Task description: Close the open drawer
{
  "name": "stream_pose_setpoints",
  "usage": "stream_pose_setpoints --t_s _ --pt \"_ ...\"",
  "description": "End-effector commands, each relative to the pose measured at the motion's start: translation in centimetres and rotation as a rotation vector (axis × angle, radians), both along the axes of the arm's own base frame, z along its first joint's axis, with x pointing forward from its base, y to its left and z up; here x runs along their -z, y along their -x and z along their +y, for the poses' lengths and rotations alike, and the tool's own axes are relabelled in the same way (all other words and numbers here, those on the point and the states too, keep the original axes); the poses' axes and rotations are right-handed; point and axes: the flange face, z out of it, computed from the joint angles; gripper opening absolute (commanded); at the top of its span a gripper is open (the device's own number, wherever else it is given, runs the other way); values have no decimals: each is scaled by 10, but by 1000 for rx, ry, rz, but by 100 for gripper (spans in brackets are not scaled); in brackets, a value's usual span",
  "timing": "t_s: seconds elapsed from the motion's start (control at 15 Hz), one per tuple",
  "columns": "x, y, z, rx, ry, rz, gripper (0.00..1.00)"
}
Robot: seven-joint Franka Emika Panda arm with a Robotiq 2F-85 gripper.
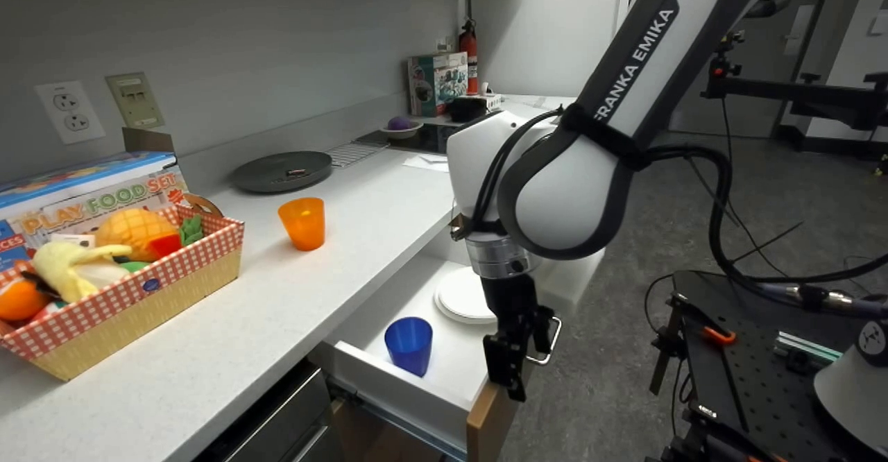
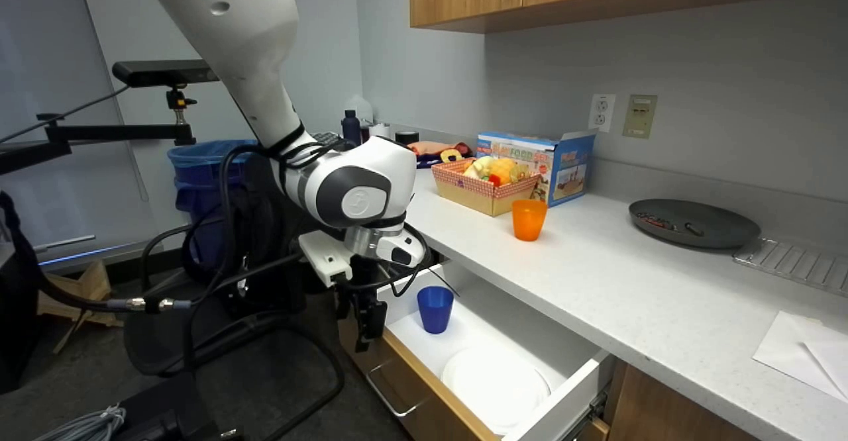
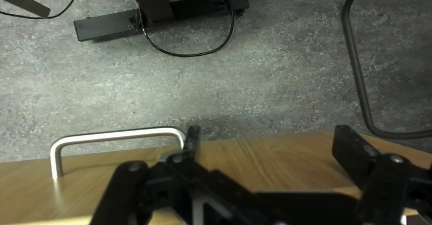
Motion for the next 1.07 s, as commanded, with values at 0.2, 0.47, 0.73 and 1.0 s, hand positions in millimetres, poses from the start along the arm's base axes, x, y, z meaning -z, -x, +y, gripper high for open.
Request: stream_pose_setpoints --t_s 0.2,0.47,0.73,1.0 --pt "4 -52 5 67 8 -92 100" --pt "3 -81 0 109 29 -173 100" --pt "3 -108 12 146 63 -243 100" --pt "-3 -136 16 186 106 -314 100"
